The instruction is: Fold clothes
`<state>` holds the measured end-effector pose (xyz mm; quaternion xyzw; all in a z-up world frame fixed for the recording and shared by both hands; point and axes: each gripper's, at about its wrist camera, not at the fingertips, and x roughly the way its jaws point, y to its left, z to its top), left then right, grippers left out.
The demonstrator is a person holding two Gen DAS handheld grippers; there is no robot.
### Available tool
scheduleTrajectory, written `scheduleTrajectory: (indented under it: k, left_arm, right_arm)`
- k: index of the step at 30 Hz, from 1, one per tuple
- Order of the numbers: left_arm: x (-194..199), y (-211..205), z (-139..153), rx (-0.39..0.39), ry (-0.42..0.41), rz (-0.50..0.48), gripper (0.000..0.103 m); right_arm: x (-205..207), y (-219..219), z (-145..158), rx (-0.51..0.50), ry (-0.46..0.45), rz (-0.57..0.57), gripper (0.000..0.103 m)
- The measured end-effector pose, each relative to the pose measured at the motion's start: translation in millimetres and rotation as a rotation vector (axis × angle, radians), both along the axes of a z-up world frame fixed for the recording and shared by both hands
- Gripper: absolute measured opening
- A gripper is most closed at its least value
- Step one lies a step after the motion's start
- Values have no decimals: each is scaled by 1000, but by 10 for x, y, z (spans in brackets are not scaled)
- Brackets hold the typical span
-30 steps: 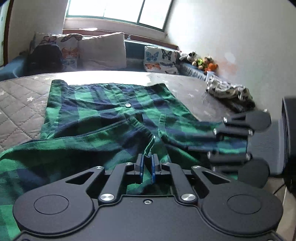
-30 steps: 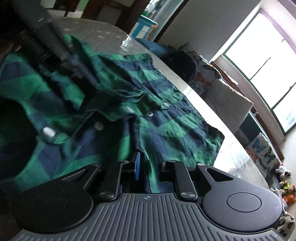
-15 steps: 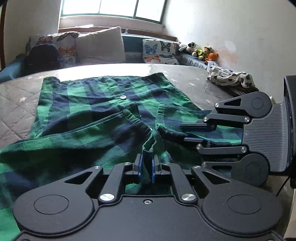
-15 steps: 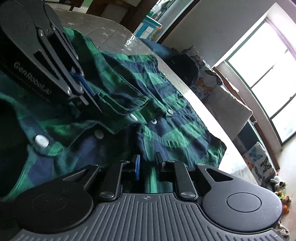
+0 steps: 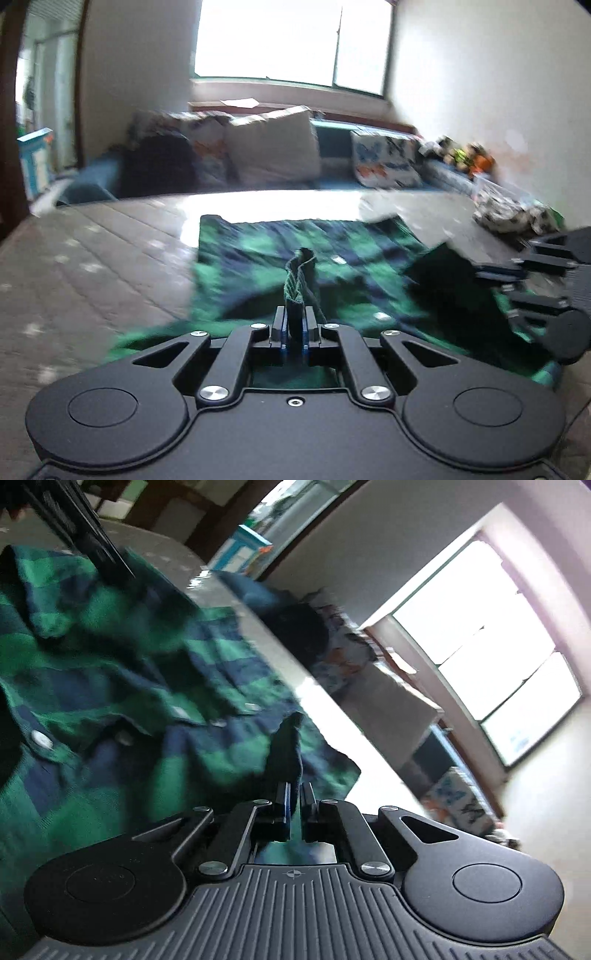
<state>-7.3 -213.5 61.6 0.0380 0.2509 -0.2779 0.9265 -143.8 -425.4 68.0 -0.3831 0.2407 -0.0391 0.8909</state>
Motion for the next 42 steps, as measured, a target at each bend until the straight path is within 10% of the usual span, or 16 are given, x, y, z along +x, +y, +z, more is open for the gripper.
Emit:
scheduleTrajectory:
  k: [21, 42]
  left_arm:
    - [-182, 1601, 291, 28, -67, 441, 8]
    - [530, 2445, 192, 162, -54, 668, 8]
  right_arm:
    - [-314, 49, -36, 36, 27, -14, 24]
    - [55, 1686, 1, 231, 274, 445, 33]
